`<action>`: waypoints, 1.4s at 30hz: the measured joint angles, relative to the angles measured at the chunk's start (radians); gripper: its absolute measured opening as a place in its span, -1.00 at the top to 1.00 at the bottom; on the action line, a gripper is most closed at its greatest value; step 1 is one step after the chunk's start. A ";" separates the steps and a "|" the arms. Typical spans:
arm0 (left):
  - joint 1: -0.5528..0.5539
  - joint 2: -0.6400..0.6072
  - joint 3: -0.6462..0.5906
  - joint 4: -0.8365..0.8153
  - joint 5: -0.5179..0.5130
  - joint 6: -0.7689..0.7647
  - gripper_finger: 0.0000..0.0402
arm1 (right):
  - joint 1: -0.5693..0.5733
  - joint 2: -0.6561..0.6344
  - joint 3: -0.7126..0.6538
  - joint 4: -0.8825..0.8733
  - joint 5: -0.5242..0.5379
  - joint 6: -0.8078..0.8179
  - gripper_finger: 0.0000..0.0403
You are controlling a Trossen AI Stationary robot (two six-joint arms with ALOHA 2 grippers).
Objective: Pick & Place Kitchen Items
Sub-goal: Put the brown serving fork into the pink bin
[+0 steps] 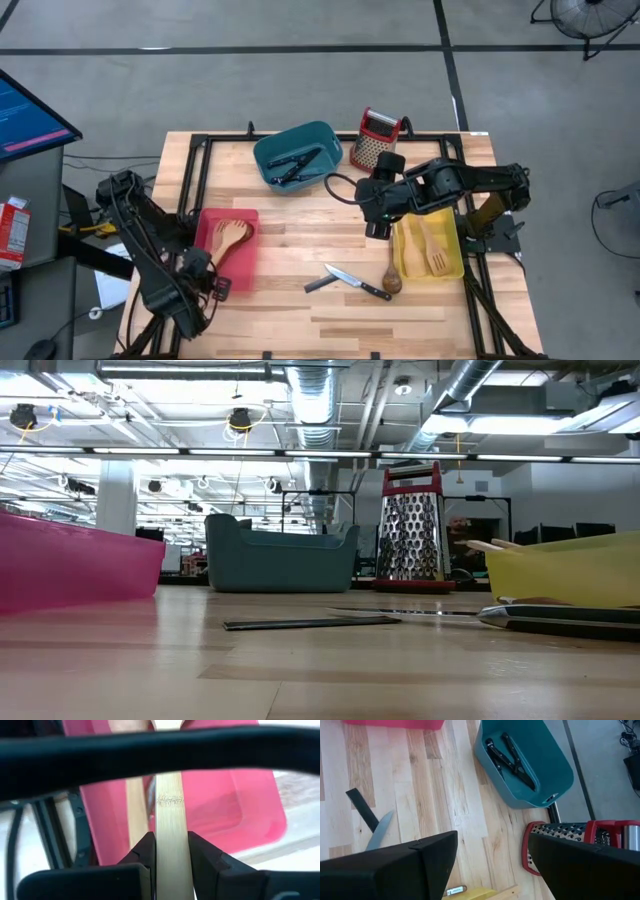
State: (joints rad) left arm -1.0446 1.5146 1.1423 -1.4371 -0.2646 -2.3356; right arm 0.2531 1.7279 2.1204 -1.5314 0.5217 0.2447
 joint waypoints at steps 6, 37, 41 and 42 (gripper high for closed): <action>0.011 0.000 0.000 0.034 -0.005 -0.003 0.70 | 0.000 0.000 0.000 0.000 0.000 0.000 -0.26; 0.054 -0.001 -0.028 0.080 -0.066 -0.026 0.70 | 0.000 0.000 0.000 -0.009 0.000 0.000 -0.26; 0.054 -0.001 -0.037 0.085 -0.066 -0.026 0.69 | 0.001 0.000 0.000 -0.009 0.000 0.000 -0.26; 0.054 -0.001 -0.043 0.090 -0.066 -0.026 0.70 | 0.000 0.000 0.000 -0.009 0.000 0.000 -0.26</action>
State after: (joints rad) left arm -0.9905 1.5139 1.0997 -1.3469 -0.3304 -2.3615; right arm 0.2535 1.7279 2.1204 -1.5406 0.5213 0.2447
